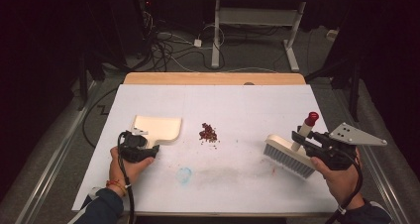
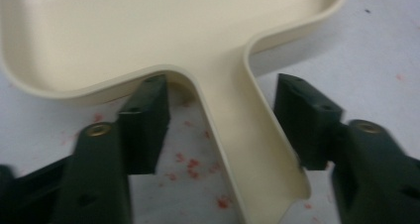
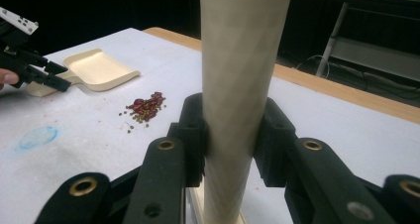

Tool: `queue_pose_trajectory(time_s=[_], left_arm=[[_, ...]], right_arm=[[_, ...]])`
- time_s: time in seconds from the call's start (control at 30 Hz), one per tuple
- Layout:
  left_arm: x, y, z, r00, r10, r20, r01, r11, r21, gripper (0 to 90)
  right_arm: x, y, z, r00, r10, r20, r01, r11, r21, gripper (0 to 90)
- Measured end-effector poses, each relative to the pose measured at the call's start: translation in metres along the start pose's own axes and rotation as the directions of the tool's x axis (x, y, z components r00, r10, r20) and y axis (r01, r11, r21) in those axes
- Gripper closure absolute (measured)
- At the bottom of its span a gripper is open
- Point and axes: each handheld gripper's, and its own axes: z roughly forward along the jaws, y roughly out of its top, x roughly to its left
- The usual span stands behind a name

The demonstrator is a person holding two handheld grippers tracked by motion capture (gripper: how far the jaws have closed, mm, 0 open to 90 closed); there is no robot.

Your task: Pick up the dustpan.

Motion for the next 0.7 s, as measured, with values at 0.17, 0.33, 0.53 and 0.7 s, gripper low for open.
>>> queue_pose_trajectory(time_s=[0.17,0.33,0.53,0.7], left_arm=[[0.006,0.001,0.000,1.0000,0.000,-0.006,0.000,1.0000,-0.001,63.3],[0.008,0.002,-0.001,0.9999,0.012,0.003,-0.012,0.9999,0.002,64.0],[0.009,0.004,-0.006,0.9987,0.052,-0.003,-0.051,0.9987,0.006,64.2],[0.009,0.003,-0.015,0.9967,0.080,-0.015,-0.080,0.9968,-0.007,64.4]], right_arm=[[0.000,-0.002,0.002,1.0000,0.004,-0.003,-0.004,1.000,0.010,69.7],[0.000,-0.001,0.005,0.9999,0.010,-0.007,-0.010,1.000,0.010,69.7],[0.000,0.000,0.010,0.9999,0.006,-0.014,-0.006,1.000,0.010,69.7],[0.001,0.000,0.012,0.9999,-0.001,-0.012,0.001,1.000,0.015,69.7]])
